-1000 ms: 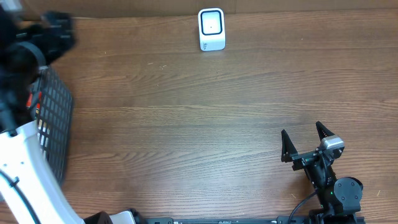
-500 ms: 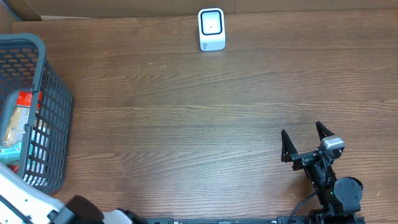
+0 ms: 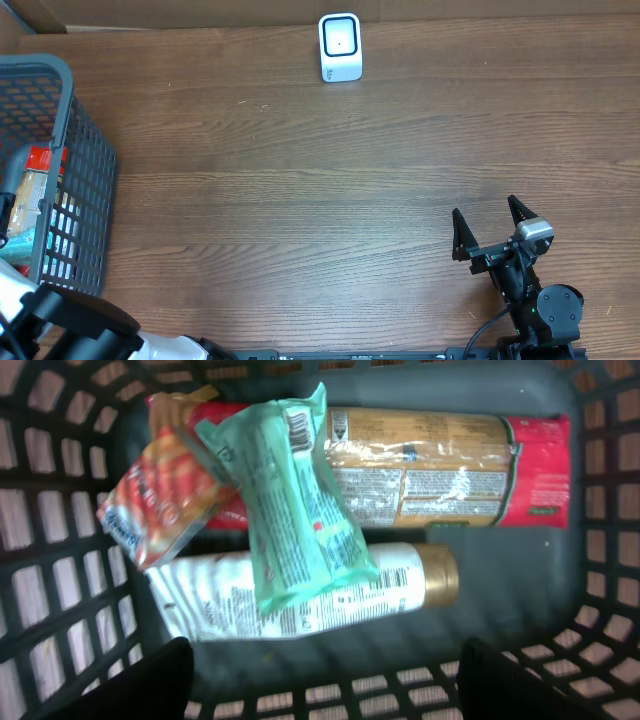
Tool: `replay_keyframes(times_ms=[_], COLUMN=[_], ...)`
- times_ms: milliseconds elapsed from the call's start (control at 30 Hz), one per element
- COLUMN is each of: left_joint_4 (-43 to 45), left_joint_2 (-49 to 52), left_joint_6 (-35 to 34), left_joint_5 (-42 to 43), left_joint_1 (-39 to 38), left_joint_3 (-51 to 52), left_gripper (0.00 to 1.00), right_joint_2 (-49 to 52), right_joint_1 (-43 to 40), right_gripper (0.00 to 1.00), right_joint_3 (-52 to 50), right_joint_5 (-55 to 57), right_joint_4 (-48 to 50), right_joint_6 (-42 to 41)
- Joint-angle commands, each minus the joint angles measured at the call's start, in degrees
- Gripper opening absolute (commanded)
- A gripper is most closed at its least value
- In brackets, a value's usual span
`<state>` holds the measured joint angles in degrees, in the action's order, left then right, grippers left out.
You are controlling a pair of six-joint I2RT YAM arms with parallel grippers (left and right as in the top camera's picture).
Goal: Scan the item barcode
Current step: 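Move the left gripper over the basket and reach down inside, then grasp the green wipes pack in the basket with the left gripper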
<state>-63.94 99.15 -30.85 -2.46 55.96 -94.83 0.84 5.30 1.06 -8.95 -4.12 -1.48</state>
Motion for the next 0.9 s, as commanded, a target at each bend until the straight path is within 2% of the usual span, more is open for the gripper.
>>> replay_keyframes(times_ms=[0,67,133,800,833,867], left_joint_4=[0.8,0.5,0.1,4.7,4.6,4.7], left_joint_2=[2.8,4.7,6.6,21.0,21.4,21.9], left_joint_6=[2.1,1.4,-0.6,1.1,1.1,1.2], left_joint_5=[-1.1,-3.4,-5.5,-5.7,-5.8,-5.9], left_joint_1=[-0.2,-0.2,-0.2,-1.0,-1.0,-1.0], left_joint_3=[0.3,0.3,0.3,0.4,0.4,0.5], left_gripper=[0.73,0.68,0.68,0.66,0.63,0.50], right_joint_2=[-0.7,-0.7,-0.7,-0.7,-0.7,-0.7], right_joint_1=[0.3,0.3,0.3,0.3,0.3,0.3], right_gripper=[1.00,1.00,1.00,1.00,1.00,1.00], right_joint_3=[-0.6,-0.6,-0.6,-0.6,-0.6,-0.6], right_joint_5=[0.4,0.3,0.3,0.3,0.3,0.3], right_joint_4=[0.3,0.3,0.3,0.3,0.3,0.3], right_joint_6=[0.0,0.0,0.0,0.0,0.0,0.0])
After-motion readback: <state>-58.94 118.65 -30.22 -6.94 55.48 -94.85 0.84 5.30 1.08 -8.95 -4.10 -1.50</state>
